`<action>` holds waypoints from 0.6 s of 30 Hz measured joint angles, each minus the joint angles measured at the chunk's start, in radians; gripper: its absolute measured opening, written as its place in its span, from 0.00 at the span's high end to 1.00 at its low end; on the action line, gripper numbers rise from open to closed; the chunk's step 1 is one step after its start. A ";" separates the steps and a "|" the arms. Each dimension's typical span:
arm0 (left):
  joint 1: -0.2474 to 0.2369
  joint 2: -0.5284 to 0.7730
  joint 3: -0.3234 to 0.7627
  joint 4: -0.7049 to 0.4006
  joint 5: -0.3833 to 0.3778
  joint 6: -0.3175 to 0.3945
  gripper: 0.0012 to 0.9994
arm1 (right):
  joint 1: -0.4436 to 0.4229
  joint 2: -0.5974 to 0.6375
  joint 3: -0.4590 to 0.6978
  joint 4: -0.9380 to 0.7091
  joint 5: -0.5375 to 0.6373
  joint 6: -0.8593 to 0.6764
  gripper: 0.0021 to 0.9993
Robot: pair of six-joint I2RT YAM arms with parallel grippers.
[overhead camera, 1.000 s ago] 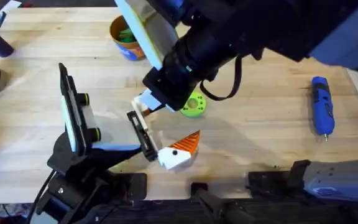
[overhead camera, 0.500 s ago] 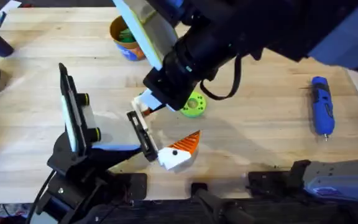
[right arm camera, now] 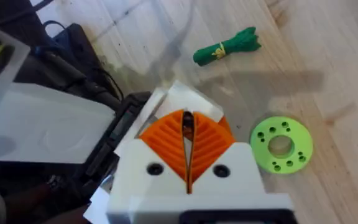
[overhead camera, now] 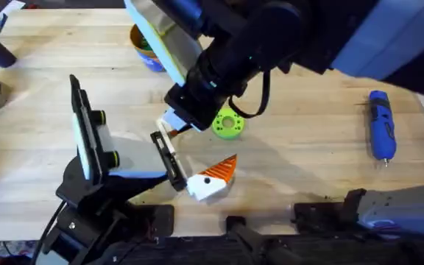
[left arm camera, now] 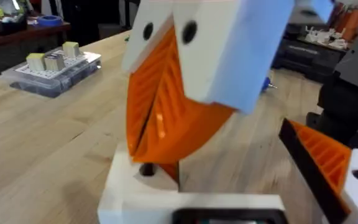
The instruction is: Pick up the gripper from the table and insert it into the empty holder that is missing its gripper. Then pick up a screw, insert it into the mounting hole, and use the screwdriver to tighten it. Finally, clean up the table by picking up the vegetable and placing it into the bucket.
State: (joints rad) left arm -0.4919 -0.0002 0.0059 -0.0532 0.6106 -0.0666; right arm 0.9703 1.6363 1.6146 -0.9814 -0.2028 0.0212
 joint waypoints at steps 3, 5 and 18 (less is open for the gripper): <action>0.000 0.000 0.000 0.000 0.000 0.000 0.01 | 0.000 0.000 0.000 0.009 0.000 0.000 0.99; 0.000 0.000 0.000 0.000 0.000 0.000 0.01 | 0.000 0.000 0.000 0.010 0.002 0.000 0.82; 0.000 0.000 0.000 0.000 0.003 0.000 0.01 | -0.077 -0.039 0.002 -0.005 0.014 0.002 0.01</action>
State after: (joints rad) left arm -0.4919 0.0002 0.0059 -0.0532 0.6136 -0.0662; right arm 0.8932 1.5974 1.6165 -0.9859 -0.1886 0.0227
